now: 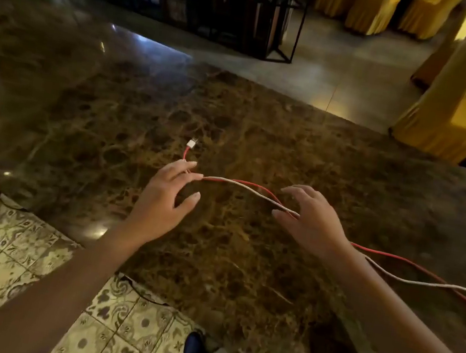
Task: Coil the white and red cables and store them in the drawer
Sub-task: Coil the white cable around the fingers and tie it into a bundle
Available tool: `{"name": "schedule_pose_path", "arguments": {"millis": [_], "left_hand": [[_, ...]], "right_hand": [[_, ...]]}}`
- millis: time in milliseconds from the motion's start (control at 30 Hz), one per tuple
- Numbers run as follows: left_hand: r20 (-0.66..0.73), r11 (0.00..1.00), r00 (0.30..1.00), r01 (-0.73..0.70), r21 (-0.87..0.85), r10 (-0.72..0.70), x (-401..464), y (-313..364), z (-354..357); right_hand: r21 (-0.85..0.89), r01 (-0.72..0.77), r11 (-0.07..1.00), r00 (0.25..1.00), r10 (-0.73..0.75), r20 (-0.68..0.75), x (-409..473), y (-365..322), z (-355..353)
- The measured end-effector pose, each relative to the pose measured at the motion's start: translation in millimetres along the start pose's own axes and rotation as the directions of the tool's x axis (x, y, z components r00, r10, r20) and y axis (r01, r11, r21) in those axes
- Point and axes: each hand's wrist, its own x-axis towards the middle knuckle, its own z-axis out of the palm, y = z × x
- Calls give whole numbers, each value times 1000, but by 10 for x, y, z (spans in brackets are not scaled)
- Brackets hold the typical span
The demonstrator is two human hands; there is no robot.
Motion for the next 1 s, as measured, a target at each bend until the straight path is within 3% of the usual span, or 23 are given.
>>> {"name": "schedule_pose_path", "arguments": {"millis": [233, 367, 500, 700, 833, 933, 1000], "left_hand": [[53, 983, 985, -170, 64, 167, 285, 161, 377], [78, 951, 969, -247, 188, 236, 432, 231, 535], [52, 925, 945, -327, 193, 323, 540, 260, 653], [-63, 939, 941, -324, 113, 332, 594, 380, 730], [-90, 933, 935, -329, 144, 344, 627, 363, 693], [-29, 942, 944, -327, 70, 330, 607, 274, 646], [41, 947, 947, -320, 24, 319, 609, 148, 607]], "right_hand": [[32, -94, 995, 996, 94, -8, 239, -34, 76], [42, -113, 993, 993, 111, 46, 363, -50, 64], [77, -95, 993, 990, 86, 111, 428, 35, 72], [347, -114, 931, 993, 95, 69, 406, 194, 82], [487, -222, 844, 960, 276, -40, 433, 290, 46], [437, -308, 845, 927, 370, -62, 488, 426, -80], [420, -350, 837, 927, 375, 24, 497, 517, -160]]}}
